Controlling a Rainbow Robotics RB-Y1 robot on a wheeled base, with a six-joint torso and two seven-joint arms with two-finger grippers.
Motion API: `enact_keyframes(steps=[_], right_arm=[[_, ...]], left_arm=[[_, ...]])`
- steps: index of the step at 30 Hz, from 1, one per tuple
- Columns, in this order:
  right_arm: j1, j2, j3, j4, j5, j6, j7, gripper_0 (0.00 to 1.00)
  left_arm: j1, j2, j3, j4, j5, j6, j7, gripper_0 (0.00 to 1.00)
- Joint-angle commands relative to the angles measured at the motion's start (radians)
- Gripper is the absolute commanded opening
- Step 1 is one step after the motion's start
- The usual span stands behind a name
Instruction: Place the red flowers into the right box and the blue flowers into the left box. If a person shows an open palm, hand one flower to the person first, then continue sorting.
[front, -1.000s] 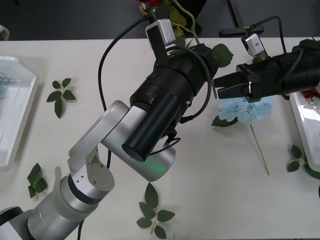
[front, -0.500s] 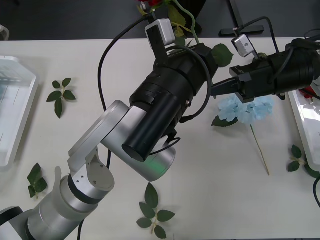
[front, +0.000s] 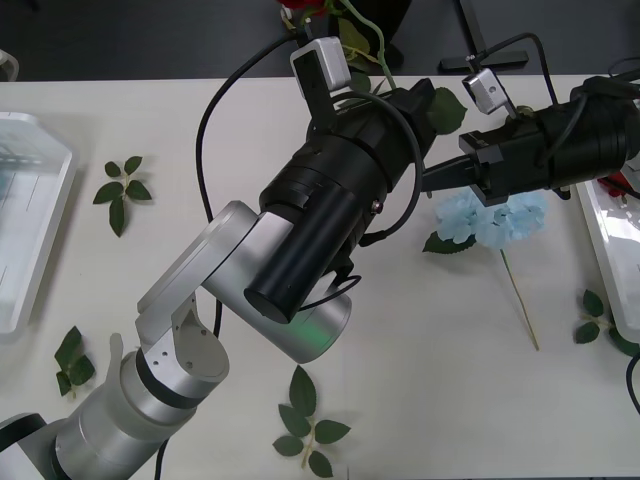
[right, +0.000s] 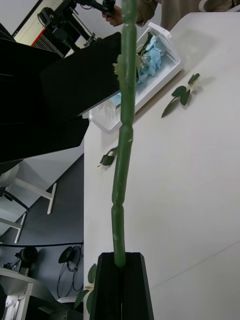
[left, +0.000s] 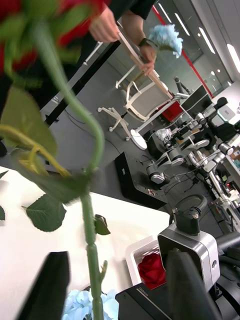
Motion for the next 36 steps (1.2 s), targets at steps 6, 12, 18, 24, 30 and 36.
enact_keyframes(steps=[6, 12, 18, 24, 30, 36], right_arm=[[0.003, 0.015, -0.025, -0.031, 0.004, -0.007, -0.018, 0.00], [0.005, 0.001, -0.025, -0.008, 0.004, -0.007, -0.024, 0.00], [0.005, -0.027, -0.045, 0.079, 0.008, -0.044, -0.016, 0.00], [0.002, -0.025, -0.168, 0.159, 0.078, -0.123, 0.005, 0.00], [-0.033, 0.027, -0.238, 0.161, 0.091, -0.277, 0.125, 0.00], [-0.084, 0.102, -0.251, 0.161, 0.093, -0.432, 0.250, 0.00]], left_arm=[[-0.037, -0.022, -0.017, -0.015, -0.010, -0.015, 0.014, 1.00], [-0.037, -0.022, -0.017, -0.015, -0.010, -0.015, 0.014, 1.00], [-0.037, -0.022, -0.017, -0.015, -0.010, -0.015, 0.014, 1.00], [-0.037, -0.022, -0.017, -0.015, -0.010, -0.015, 0.014, 1.00], [-0.037, -0.022, -0.017, -0.015, -0.010, -0.015, 0.014, 1.00], [-0.037, -0.022, -0.017, -0.015, -0.010, -0.015, 0.014, 1.00]])
